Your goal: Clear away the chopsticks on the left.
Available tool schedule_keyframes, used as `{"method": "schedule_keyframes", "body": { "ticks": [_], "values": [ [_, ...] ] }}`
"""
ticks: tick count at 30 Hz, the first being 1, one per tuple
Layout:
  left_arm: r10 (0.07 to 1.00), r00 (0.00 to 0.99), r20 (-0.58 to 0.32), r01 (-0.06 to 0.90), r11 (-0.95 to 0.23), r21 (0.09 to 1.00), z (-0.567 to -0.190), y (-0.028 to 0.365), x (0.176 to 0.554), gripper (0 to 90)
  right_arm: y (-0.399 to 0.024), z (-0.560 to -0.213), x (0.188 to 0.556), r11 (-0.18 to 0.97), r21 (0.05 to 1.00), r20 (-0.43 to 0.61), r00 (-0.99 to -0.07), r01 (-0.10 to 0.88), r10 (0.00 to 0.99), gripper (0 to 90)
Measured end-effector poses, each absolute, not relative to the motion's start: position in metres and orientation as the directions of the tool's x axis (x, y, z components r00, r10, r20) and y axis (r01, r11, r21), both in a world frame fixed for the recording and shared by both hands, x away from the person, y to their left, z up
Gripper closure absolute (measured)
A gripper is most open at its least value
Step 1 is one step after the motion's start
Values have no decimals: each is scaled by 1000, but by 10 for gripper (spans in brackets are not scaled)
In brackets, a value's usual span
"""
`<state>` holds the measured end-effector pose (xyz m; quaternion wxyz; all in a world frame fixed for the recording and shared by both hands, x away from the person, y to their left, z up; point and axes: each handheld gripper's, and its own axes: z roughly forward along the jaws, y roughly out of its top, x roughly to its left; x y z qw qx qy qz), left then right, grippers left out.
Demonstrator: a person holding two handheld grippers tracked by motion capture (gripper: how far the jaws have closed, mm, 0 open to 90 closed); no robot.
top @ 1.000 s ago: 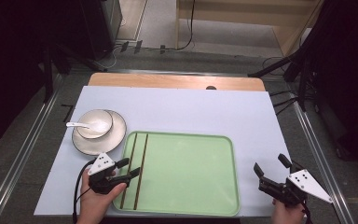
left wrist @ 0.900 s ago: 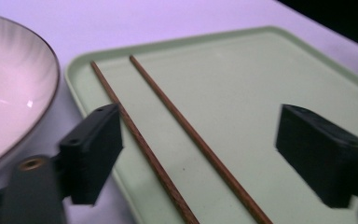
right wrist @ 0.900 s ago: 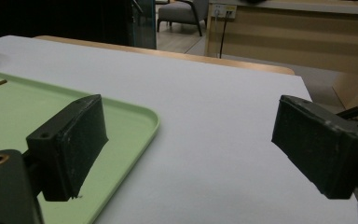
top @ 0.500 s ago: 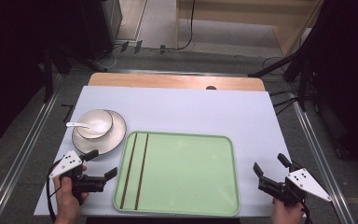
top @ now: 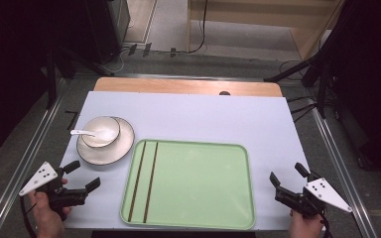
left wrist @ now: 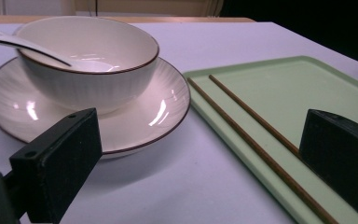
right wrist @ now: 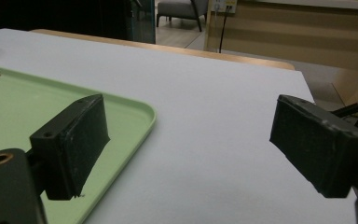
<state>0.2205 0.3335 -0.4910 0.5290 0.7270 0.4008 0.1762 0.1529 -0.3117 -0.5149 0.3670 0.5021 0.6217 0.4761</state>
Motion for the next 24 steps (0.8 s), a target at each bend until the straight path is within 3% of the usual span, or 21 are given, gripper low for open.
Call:
{"method": "schedule_keyframes", "body": {
  "ticks": [15,24],
  "values": [
    [786,590,-183,386,-76,919,-495,367,208,0,-330,-513,146,12,966,31,-160,258,987,128],
    [772,609,-181,392,-95,915,-497,363,212,0,-328,-514,148,26,965,18,-167,262,986,128]
  ]
}}
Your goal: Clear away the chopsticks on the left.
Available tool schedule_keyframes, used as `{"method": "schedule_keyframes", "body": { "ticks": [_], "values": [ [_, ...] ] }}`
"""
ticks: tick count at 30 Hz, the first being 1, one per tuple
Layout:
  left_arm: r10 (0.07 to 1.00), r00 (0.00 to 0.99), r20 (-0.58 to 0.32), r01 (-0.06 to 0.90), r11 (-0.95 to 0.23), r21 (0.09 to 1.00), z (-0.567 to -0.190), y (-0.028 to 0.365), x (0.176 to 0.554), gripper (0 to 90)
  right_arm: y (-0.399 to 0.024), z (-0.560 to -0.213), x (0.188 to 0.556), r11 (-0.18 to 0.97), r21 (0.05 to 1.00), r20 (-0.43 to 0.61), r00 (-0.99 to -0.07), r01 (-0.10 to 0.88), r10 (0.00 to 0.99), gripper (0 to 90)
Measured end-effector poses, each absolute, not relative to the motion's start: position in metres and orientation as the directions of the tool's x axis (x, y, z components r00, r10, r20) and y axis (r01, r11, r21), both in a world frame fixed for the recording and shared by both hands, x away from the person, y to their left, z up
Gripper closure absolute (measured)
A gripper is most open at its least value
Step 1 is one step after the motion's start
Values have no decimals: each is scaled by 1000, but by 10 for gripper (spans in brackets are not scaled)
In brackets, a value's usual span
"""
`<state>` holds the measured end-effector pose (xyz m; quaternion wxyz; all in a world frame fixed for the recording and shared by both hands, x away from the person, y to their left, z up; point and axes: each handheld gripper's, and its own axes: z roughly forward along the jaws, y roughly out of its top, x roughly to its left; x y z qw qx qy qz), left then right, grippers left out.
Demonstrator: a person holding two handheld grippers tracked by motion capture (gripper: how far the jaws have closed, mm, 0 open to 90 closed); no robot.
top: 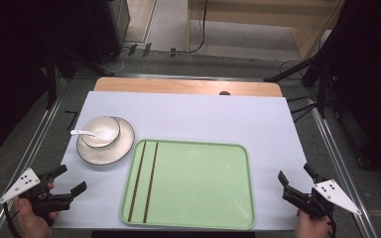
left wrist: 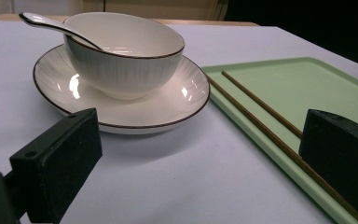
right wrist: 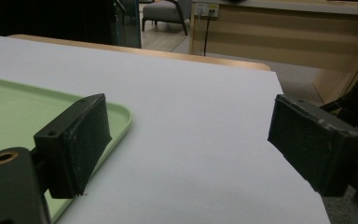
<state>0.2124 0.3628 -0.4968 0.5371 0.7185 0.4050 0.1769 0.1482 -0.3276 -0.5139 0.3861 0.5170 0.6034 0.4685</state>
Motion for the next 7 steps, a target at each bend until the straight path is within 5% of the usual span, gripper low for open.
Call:
{"method": "schedule_keyframes", "body": {
  "ticks": [7],
  "values": [
    [768,611,-190,395,-88,914,-496,362,214,0,-325,-516,149,29,962,19,-172,271,985,128]
  ]
}}
